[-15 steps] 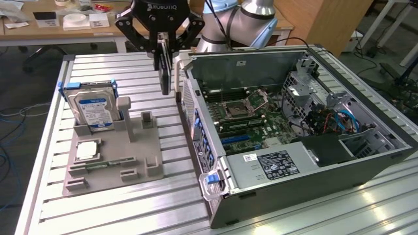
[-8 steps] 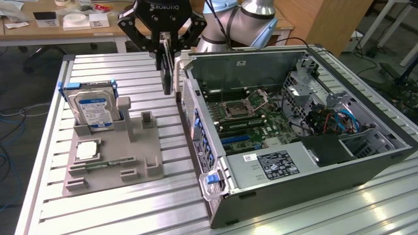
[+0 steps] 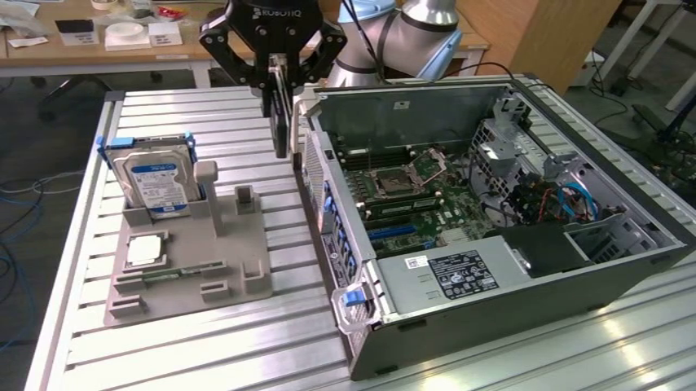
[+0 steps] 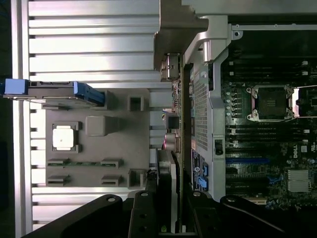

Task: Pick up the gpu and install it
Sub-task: 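Pick up the gpu and move the gpu toward the slot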

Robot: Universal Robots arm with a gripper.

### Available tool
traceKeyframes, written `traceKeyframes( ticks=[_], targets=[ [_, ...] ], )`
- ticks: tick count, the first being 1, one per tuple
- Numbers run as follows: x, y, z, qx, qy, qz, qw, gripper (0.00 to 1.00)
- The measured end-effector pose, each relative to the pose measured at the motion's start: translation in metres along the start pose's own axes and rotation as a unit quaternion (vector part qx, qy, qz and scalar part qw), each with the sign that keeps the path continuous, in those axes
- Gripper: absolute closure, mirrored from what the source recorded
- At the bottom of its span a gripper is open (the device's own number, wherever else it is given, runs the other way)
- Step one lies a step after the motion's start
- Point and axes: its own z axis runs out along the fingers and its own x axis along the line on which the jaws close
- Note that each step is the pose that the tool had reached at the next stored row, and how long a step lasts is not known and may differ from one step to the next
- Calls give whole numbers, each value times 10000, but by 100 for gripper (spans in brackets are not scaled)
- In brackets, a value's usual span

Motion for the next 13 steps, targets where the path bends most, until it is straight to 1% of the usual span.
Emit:
traceKeyframes(
  ticks=[13],
  targets=[
    [-33,0,10,0,0,-1,10000,72]
  ],
)
